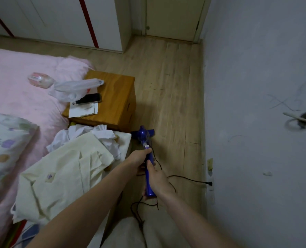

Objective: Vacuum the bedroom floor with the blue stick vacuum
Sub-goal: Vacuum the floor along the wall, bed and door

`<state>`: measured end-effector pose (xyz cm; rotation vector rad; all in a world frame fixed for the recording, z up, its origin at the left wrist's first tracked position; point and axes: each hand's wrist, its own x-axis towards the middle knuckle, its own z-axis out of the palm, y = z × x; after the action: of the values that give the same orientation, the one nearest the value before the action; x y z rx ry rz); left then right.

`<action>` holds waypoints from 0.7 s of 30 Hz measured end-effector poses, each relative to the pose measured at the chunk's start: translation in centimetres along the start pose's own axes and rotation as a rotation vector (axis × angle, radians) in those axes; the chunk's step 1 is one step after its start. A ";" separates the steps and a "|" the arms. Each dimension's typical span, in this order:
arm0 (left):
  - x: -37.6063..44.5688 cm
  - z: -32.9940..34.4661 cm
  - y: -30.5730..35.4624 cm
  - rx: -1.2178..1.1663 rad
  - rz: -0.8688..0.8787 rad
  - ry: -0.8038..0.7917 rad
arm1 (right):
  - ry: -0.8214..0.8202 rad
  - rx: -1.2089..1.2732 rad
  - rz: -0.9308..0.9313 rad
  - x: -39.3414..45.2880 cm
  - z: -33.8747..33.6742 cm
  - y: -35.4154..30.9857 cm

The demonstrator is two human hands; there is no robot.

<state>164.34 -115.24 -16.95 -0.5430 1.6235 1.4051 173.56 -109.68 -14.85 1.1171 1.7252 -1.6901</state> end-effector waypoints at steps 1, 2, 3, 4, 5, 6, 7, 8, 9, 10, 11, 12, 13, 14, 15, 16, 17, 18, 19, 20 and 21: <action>0.8 0.5 0.8 0.009 0.010 0.027 | 0.018 -0.025 -0.015 1.1 -0.3 -0.5; 1.5 1.0 1.6 0.014 0.019 0.054 | 0.039 -0.054 -0.031 2.2 -0.7 -1.1; 2.3 1.5 2.3 0.012 0.028 0.078 | 0.052 -0.081 -0.043 3.2 -1.2 -1.7; 3.1 2.1 3.0 0.010 0.034 0.091 | 0.055 -0.094 -0.046 4.1 -1.8 -2.3; 3.8 2.7 3.8 0.014 0.041 0.097 | 0.052 -0.087 -0.049 4.8 -2.7 -3.0; 4.3 3.5 4.7 0.015 0.054 0.101 | 0.048 -0.074 -0.053 5.4 -3.6 -3.8; 4.7 4.2 5.6 0.032 0.062 0.095 | 0.050 -0.072 -0.059 5.7 -4.7 -4.6; 5.1 5.0 6.5 0.054 0.068 0.088 | 0.061 -0.081 -0.069 6.1 -5.9 -5.3; 5.6 5.9 7.5 0.074 0.065 0.073 | 0.078 -0.092 -0.079 6.5 -7.1 -5.8; 6.0 6.8 8.2 0.079 0.062 0.058 | 0.094 -0.099 -0.084 6.8 -8.3 -6.2; 6.3 7.7 8.7 0.081 0.058 0.054 | 0.103 -0.103 -0.084 6.9 -9.3 -6.5; 6.3 8.5 8.9 0.083 0.057 0.061 | 0.106 -0.110 -0.082 6.9 -10.2 -6.6; 6.2 9.2 8.9 0.096 0.056 0.067 | 0.106 -0.122 -0.087 6.9 -10.9 -6.5; 6.2 9.7 8.7 0.106 0.053 0.065 | 0.106 -0.139 -0.096 6.7 -11.5 -6.4; 6.1 10.1 8.4 0.109 0.049 0.053 | 0.109 -0.154 -0.103 6.4 -11.9 -6.3; 6.0 10.4 8.1 0.108 0.046 0.034 | 0.112 -0.164 -0.104 6.1 -12.3 -6.1; 5.8 10.6 7.9 0.106 0.042 0.015 | 0.114 -0.166 -0.099 5.7 -12.6 -5.9; 5.5 10.7 7.7 0.094 0.042 -0.002 | 0.115 -0.163 -0.091 5.2 -12.9 -5.8; 5.2 10.8 7.5 0.080 0.044 -0.019 | 0.116 -0.157 -0.083 4.5 -13.1 -5.7; 4.8 10.9 7.3 0.074 0.047 -0.032 | 0.116 -0.150 -0.081 3.9 -13.4 -5.5; 4.4 11.0 7.1 0.080 0.050 -0.042 | 0.115 -0.145 -0.084 3.2 -13.5 -5.4</action>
<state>160.23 -102.09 -16.25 -0.4268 1.6624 1.3722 170.14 -95.31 -12.60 1.1093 1.9572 -1.5472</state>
